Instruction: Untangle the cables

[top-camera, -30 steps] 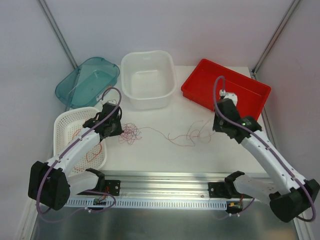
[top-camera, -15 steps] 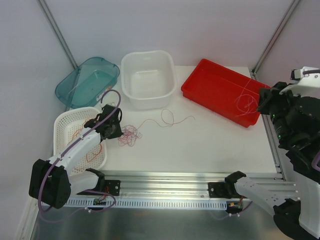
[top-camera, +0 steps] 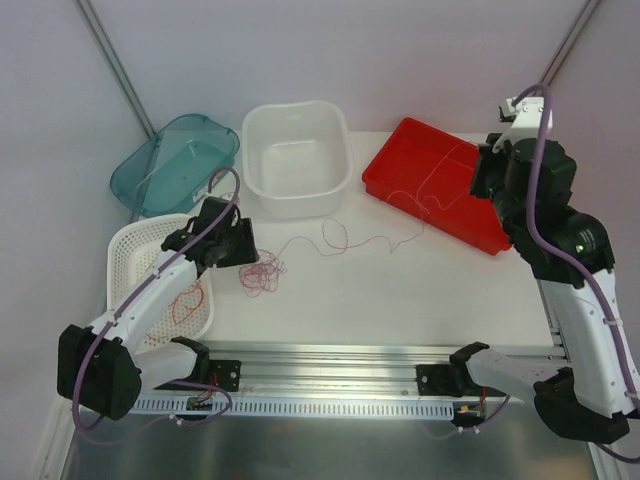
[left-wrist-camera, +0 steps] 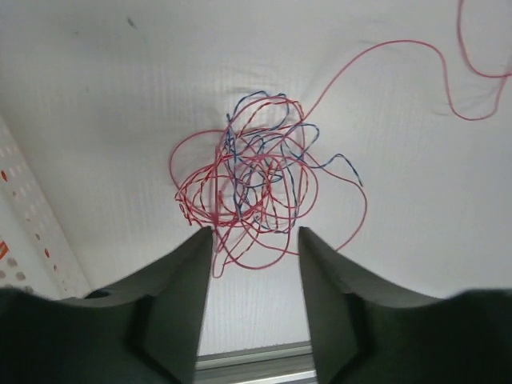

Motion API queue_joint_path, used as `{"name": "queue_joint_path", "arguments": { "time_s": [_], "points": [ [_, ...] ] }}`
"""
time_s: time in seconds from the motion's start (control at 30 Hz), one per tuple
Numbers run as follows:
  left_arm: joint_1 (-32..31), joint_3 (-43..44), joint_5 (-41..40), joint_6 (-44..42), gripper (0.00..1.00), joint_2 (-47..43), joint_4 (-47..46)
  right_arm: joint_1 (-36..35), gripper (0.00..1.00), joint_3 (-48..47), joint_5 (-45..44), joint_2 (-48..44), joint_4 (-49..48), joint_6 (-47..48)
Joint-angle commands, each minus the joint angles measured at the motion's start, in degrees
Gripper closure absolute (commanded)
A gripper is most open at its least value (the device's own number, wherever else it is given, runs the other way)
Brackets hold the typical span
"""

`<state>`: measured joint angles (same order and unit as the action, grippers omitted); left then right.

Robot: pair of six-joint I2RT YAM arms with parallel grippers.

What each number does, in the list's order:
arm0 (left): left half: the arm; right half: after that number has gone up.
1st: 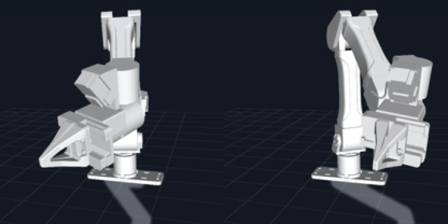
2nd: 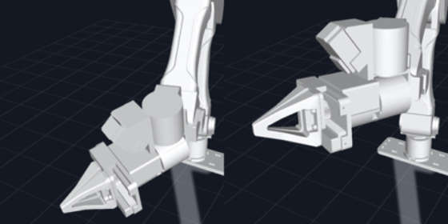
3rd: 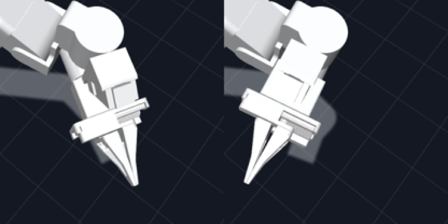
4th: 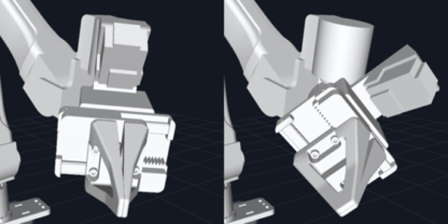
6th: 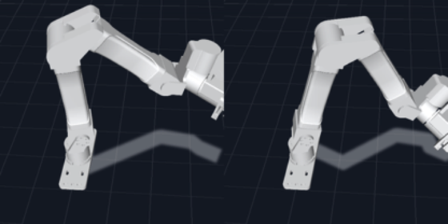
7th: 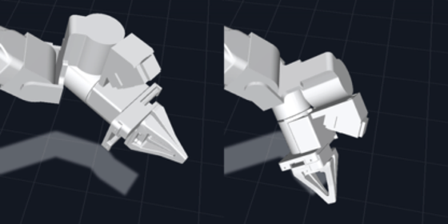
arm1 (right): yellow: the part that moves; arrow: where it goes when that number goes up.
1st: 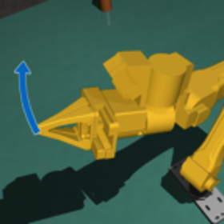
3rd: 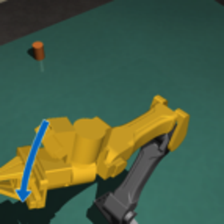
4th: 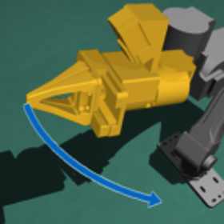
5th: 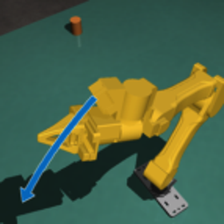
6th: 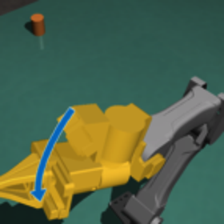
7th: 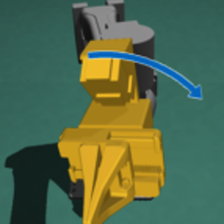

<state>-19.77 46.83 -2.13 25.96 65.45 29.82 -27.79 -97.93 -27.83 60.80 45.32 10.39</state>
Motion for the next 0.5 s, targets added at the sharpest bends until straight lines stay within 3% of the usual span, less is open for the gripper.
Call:
{"name": "queue_joint_path", "arguments": {
  "time_s": [0.0,0.23,0.47],
  "points": [
    [0.43,5.01,6.07,-5.11,0.48,-2.52,0.85,1.07,0.99,-0.95,-0.03,1.78,-4.88,2.09],
    [0.43,11.00,9.78,-13.98,0.03,-4.63,1.03,3.53,0.99,-4.45,-0.55,7.93,-10.33,3.23],
    [0.43,10.40,5.30,-19.10,0.01,-4.63,-0.81,12.49,0.99,-10.35,-2.14,16.63,-17.89,3.41]
  ]
}}
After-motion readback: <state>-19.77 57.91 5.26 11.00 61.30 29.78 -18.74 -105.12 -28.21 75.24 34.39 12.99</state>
